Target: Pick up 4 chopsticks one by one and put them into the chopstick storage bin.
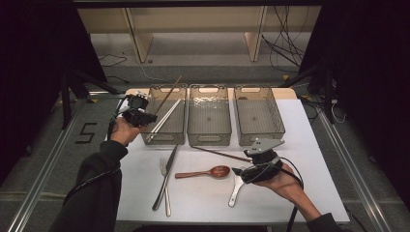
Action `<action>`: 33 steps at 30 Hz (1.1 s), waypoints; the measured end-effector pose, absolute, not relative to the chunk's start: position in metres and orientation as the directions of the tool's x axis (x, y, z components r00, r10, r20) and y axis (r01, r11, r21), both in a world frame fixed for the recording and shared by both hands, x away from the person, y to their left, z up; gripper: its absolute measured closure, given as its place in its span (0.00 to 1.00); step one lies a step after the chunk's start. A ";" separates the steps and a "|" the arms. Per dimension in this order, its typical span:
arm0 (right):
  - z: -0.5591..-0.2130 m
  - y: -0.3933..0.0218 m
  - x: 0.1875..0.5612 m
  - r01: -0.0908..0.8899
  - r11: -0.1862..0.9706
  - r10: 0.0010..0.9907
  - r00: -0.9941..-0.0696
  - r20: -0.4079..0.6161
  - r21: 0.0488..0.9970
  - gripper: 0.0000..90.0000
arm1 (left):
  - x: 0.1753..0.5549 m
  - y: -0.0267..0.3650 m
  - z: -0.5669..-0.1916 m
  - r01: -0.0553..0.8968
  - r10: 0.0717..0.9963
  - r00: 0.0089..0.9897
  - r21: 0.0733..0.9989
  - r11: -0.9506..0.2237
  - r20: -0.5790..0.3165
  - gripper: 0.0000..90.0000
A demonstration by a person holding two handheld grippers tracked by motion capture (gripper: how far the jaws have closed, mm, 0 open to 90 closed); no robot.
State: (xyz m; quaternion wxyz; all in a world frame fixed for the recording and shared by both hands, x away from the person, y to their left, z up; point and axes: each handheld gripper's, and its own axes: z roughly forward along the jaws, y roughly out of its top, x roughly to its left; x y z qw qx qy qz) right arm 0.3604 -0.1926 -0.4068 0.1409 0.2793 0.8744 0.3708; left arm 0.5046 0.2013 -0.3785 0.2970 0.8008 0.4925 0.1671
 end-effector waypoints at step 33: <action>-0.404 -0.194 0.362 0.386 0.572 0.596 -0.802 -0.044 0.724 0.31 | 0.498 0.202 -0.377 0.699 0.915 0.402 0.660 -0.274 -0.046 0.55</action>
